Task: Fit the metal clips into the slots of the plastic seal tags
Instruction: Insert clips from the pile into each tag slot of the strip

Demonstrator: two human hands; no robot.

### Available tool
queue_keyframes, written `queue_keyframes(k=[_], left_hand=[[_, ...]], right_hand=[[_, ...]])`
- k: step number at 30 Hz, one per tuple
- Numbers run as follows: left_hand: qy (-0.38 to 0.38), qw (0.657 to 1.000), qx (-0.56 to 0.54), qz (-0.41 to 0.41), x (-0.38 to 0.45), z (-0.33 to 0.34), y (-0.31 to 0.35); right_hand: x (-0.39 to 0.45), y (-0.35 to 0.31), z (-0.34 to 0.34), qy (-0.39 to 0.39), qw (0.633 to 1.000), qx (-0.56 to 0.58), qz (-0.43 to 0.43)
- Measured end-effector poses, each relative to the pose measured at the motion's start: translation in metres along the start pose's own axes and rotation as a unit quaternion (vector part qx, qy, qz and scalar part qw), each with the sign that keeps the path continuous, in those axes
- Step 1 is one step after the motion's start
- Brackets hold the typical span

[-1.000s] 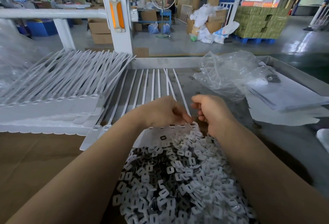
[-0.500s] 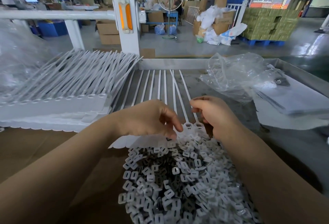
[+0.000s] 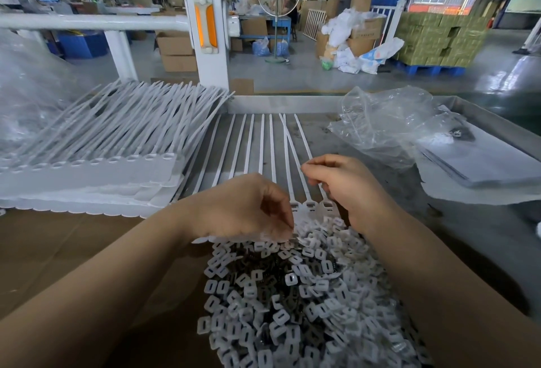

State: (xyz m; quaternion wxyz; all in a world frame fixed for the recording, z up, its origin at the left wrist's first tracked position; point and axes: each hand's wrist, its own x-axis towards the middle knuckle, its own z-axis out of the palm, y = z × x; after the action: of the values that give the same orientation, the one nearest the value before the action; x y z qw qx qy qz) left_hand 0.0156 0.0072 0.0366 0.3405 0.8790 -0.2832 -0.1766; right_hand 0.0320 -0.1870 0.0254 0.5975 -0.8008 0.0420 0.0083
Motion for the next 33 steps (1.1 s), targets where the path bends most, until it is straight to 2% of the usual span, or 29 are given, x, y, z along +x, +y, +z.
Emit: queue_keyframes(k=[3,8,13,25,29,33], left_hand=[[0.028,0.995,-0.085,-0.034,-0.001,-0.004,-0.004],[0.1,0.968,-0.215,-0.085,-0.002,-0.009,-0.012],[0.15,0.943,-0.287,-0.081,-0.002,-0.011,-0.015],[0.175,0.943,-0.273,-0.074,-0.002,-0.01,-0.013],[0.228,0.937,-0.246,-0.095,0.0,-0.011,-0.012],[0.274,0.924,-0.219,-0.152,0.004,-0.008,-0.015]], right_hand=[[-0.004,-0.002,0.0,-0.028,0.999,-0.025,-0.029],[-0.012,-0.009,0.002,-0.105,0.991,-0.064,-0.06],[-0.015,-0.01,0.005,-0.12,0.988,-0.063,-0.08],[-0.013,-0.006,0.01,-0.12,0.986,-0.055,-0.097],[-0.012,-0.002,0.013,-0.095,0.983,-0.1,-0.119],[-0.009,0.004,0.014,-0.089,0.976,-0.174,-0.1]])
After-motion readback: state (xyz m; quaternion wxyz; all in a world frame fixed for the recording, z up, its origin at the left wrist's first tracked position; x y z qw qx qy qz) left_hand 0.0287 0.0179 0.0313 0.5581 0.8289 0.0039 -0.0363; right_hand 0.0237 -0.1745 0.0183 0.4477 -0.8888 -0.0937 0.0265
